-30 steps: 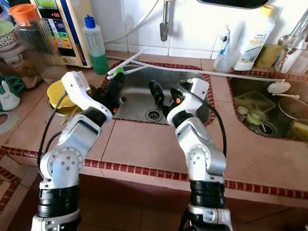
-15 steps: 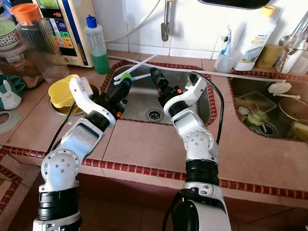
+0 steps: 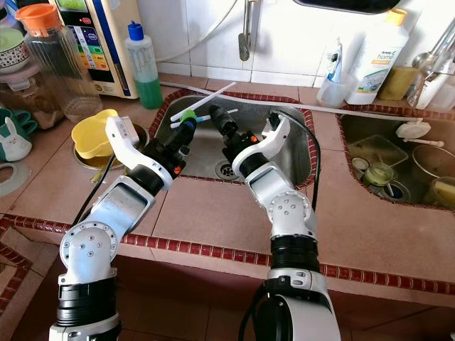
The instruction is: Kitchen organization
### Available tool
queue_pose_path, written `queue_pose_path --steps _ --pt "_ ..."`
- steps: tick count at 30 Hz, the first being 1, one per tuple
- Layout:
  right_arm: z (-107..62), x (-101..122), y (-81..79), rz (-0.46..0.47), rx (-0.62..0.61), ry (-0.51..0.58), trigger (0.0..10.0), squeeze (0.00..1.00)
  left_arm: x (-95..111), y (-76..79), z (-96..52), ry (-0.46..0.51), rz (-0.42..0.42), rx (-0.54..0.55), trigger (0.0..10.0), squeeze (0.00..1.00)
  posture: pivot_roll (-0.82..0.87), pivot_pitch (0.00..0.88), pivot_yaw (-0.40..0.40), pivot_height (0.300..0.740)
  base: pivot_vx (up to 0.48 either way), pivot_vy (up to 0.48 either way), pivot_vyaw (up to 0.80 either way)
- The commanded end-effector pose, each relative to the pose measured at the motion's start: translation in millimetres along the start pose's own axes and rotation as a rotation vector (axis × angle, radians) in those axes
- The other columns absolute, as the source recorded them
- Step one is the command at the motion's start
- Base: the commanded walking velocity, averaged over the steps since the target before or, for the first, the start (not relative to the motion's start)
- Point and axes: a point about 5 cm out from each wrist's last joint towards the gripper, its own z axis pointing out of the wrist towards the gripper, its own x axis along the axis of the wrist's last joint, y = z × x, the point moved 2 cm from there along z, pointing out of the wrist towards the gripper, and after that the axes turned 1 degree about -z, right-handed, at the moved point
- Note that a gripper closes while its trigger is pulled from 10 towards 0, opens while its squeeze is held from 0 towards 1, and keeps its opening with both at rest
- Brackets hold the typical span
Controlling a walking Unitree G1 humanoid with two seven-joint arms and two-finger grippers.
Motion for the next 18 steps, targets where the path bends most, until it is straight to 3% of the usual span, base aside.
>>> queue_pose_path --steps 1,18 --pt "15.3 -20.8 -23.5 0.075 0.075 -0.029 0.0 0.0 -9.3 7.9 2.0 -0.01 -0.055 -0.019 10.0 0.0 0.02 0.108 0.007 0.74 0.0 0.0 0.0" --pt "18.5 -20.3 -22.2 0.11 0.063 -0.009 0.0 0.0 -21.0 5.1 -2.2 -0.06 -0.098 -0.007 10.0 0.0 0.02 0.102 0.015 0.74 0.0 0.0 0.0"
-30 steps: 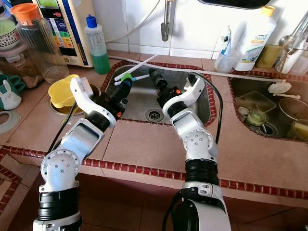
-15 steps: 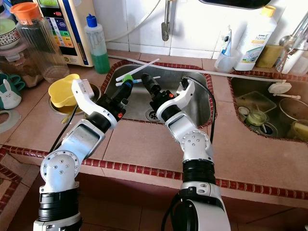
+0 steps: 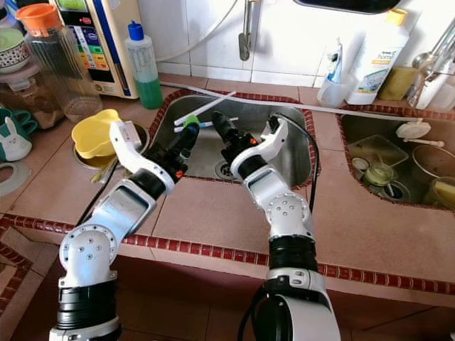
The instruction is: Kitchen organization
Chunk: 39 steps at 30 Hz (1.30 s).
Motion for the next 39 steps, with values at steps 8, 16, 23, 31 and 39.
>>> queue_pose_path --steps 8,16,23,31,39 --pt "22.0 -22.5 -30.2 0.116 0.079 -0.02 0.0 0.0 -15.0 7.6 1.3 -0.029 -0.065 -0.021 10.0 0.0 0.02 0.102 0.013 0.74 0.0 0.0 0.0" --pt "22.2 -22.6 -28.7 0.139 0.067 -0.015 0.0 0.0 -18.5 6.9 0.1 -0.041 -0.071 -0.019 10.0 0.0 0.01 0.105 0.011 0.74 0.0 0.0 0.0" --pt "21.7 -21.8 -27.1 0.14 0.055 -0.01 0.0 0.0 -17.9 4.8 0.1 -0.036 -0.07 -0.013 10.0 0.0 0.01 0.104 0.009 0.74 0.0 0.0 0.0" --pt "20.8 -20.4 -24.3 0.142 0.042 -0.003 0.0 0.0 -15.9 0.2 -0.4 -0.024 -0.058 0.008 10.0 1.0 0.01 0.1 0.011 0.74 0.0 0.0 0.0" --pt "19.8 -20.5 -23.6 0.142 0.039 0.0 0.0 0.0 -15.5 -0.1 0.0 -0.026 -0.049 0.008 10.0 1.0 0.01 0.099 0.013 0.74 0.0 0.0 0.0"
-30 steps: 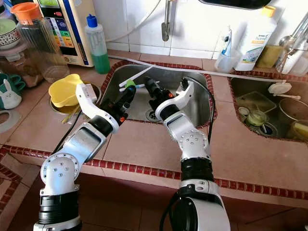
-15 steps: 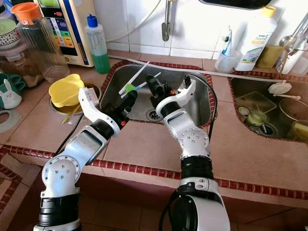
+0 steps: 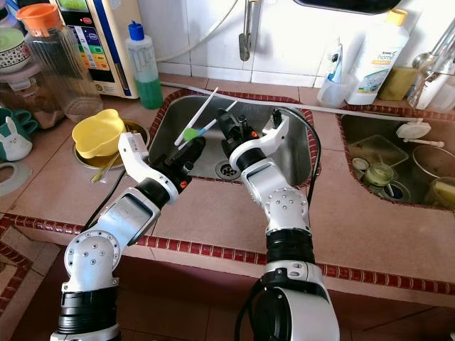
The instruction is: Kitchen organization
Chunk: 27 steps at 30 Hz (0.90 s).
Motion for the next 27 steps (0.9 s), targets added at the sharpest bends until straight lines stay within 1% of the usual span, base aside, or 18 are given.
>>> queue_pose_path --steps 1,4,8,10,12,13,14,16,19,21,22,23,24,25,26,27 --pt "10.5 -26.6 -11.1 0.054 0.013 -0.039 0.0 0.0 -3.7 8.8 1.3 0.017 -0.02 -0.031 10.0 1.0 0.02 0.099 0.013 0.74 0.0 0.0 0.0" --pt "10.4 -22.1 -8.7 0.012 -0.01 -0.013 0.0 0.0 -5.0 6.7 1.2 0.007 0.003 -0.017 10.0 1.0 0.02 0.099 0.013 0.74 0.0 0.0 0.0" --pt "11.1 -16.2 -6.4 -0.032 -0.039 0.021 0.0 0.0 -6.6 4.3 -1.5 0.0 -0.005 -0.018 10.0 1.0 0.02 0.1 0.015 0.74 0.0 0.0 0.0" --pt "11.4 -11.3 -2.0 -0.073 -0.077 0.048 0.0 0.0 -8.9 1.0 -4.4 -0.018 0.022 -0.012 10.0 1.0 0.02 0.1 0.015 0.74 0.0 0.0 0.0" --pt "11.4 -10.8 -1.5 -0.079 -0.082 0.05 0.0 0.0 -9.1 0.8 -4.6 -0.019 0.026 -0.012 10.0 1.0 0.02 0.1 0.015 0.74 0.0 0.0 0.0" --pt "11.7 -8.9 -0.7 -0.086 -0.089 0.06 0.0 0.0 -10.0 -0.7 -5.8 -0.024 0.031 -0.005 10.0 1.0 0.02 0.102 0.015 0.74 0.0 0.0 0.0" --pt "12.7 -4.8 1.0 -0.114 -0.106 0.078 0.0 0.0 -12.4 -5.6 -9.3 -0.035 0.059 0.016 10.0 1.0 0.03 0.103 0.014 0.74 0.0 0.0 0.0" --pt "13.7 -3.2 2.5 -0.131 -0.113 0.081 0.0 0.0 -14.5 -9.9 -12.1 -0.044 0.069 0.036 10.0 1.0 0.03 0.104 0.013 0.74 0.0 0.0 0.0" --pt "15.7 0.6 6.4 -0.242 -0.131 0.082 0.0 0.0 -15.4 -12.7 -17.2 -0.052 0.097 0.045 10.0 1.0 0.04 0.106 0.012 0.74 0.0 0.0 0.0" --pt "16.7 2.1 9.6 -0.335 -0.14 0.073 0.0 0.0 -14.5 -15.7 -20.9 -0.054 0.146 0.064 10.0 1.0 0.05 0.107 0.011 0.74 0.0 0.0 0.0" --pt "17.4 3.3 13.3 -0.491 -0.15 0.052 0.0 0.0 -12.5 -20.3 -25.2 -0.049 0.212 0.096 10.0 1.0 0.05 0.108 0.01 0.74 0.0 0.0 0.0" --pt "17.6 3.1 14.5 -0.575 -0.145 0.038 0.0 0.0 -10.9 -23.3 -27.8 -0.045 0.263 0.116 10.0 1.0 0.05 0.108 0.01 0.74 0.0 0.0 0.0" --pt "17.6 2.9 15.1 -0.627 -0.138 0.029 0.0 0.0 -9.8 -24.9 -29.4 -0.043 0.297 0.128 10.0 1.0 0.06 0.109 0.01 0.74 0.0 0.0 0.0" --pt "17.6 2.6 16.6 -0.727 -0.138 0.013 0.0 0.0 -8.2 -27.8 -32.4 -0.041 0.37 0.148 10.0 1.0 0.06 0.11 0.008 0.74 0.0 0.0 0.0" --pt "17.5 2.4 17.7 -0.791 -0.137 0.002 0.0 0.0 -7.3 -29.6 -34.4 -0.04 0.419 0.159 10.0 1.0 0.06 0.11 0.008 0.74 0.0 0.0 0.0" --pt "17.1 2.7 20.4 -0.849 -0.137 -0.009 1.2 0.0 -1.3 -34.5 -38.9 -0.002 0.509 0.202 10.0 1.0 0.07 0.111 0.008 0.74 0.0 0.0 0.0"
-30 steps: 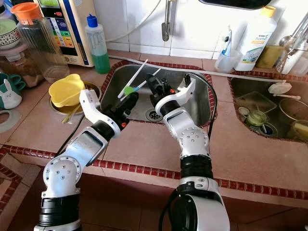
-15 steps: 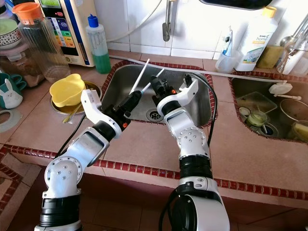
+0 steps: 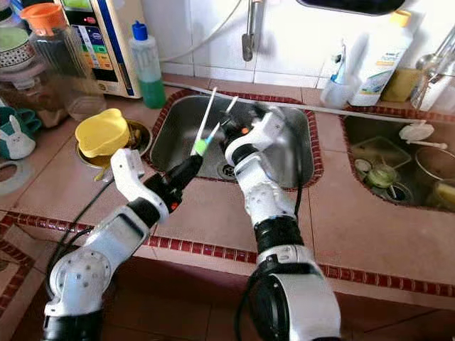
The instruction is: Kitchen organization
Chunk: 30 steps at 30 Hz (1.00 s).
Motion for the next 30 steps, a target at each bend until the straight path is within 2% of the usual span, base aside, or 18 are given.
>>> queue_pose_path --steps 1,2,3,4,5,7,8,9,10,11,13,18,30 --pt "2.7 2.1 -2.8 -0.112 0.025 0.004 1.1 0.0 8.6 -2.0 -4.5 0.067 0.109 0.04 10.0 1.0 0.07 0.112 0.007 0.74 0.0 0.0 0.0" --pt "2.6 2.4 -2.2 -0.199 0.028 0.006 1.1 0.0 8.6 -4.3 -5.7 0.068 0.129 0.052 10.0 1.0 0.07 0.112 0.007 0.74 0.0 0.0 0.0" --pt "2.3 2.8 -2.1 -0.313 0.037 0.008 2.5 0.0 8.4 -6.4 -7.0 0.069 0.144 0.064 10.0 1.0 0.08 0.114 0.007 0.74 0.0 0.0 0.0" --pt "2.3 2.7 -2.1 -0.339 0.041 0.009 2.5 0.0 8.5 -6.8 -7.5 0.073 0.148 0.068 10.0 1.0 0.08 0.114 0.007 0.74 0.0 0.0 0.0" --pt "2.2 1.9 -0.8 -0.403 0.035 0.002 10.0 0.0 9.7 -7.8 -8.1 0.083 0.148 0.079 10.0 1.0 0.08 0.115 0.006 0.74 0.0 0.0 0.0" --pt "1.8 0.7 1.8 -0.527 0.029 -0.008 10.0 0.0 11.5 -8.5 -8.9 0.097 0.161 0.091 10.0 1.0 0.08 0.116 0.006 0.74 0.0 0.0 0.0" --pt "1.6 0.7 2.2 -0.549 0.03 -0.007 10.0 0.0 11.9 -8.1 -8.9 0.099 0.171 0.088 10.0 1.0 0.08 0.116 0.006 0.74 0.0 0.0 0.0" --pt "1.0 -0.9 5.0 -0.621 0.025 -0.018 10.0 0.0 12.1 -7.2 -8.8 0.104 0.203 0.085 10.0 1.0 0.08 0.116 0.007 0.74 0.0 0.0 0.0" --pt "1.0 -0.9 5.0 -0.621 0.025 -0.018 10.0 0.0 12.1 -7.2 -8.8 0.104 0.203 0.085 10.0 1.0 0.08 0.116 0.007 0.74 0.0 0.0 0.0" --pt "0.3 -2.0 7.4 -0.658 0.026 -0.024 10.0 1.0 10.8 -6.4 -8.5 0.103 0.223 0.08 10.0 1.0 0.08 0.117 0.007 0.74 0.0 0.0 0.0" --pt "-0.4 -4.5 8.7 -0.684 0.041 -0.034 10.0 1.0 8.7 -7.3 -8.1 0.098 0.243 0.087 10.0 1.0 0.08 0.117 0.007 0.74 0.0 0.0 0.0" --pt "-2.4 -10.1 14.0 -0.683 0.028 -0.061 10.0 1.0 8.2 -7.7 -8.5 0.101 0.242 0.089 10.0 1.0 0.08 0.118 0.009 0.74 0.0 0.0 0.0" --pt "-4.3 -20.6 11.3 -0.679 0.078 -0.094 10.0 1.0 7.6 -10.0 -8.0 0.103 0.277 0.099 10.0 1.0 0.08 0.116 0.012 0.74 0.0 0.0 0.0"
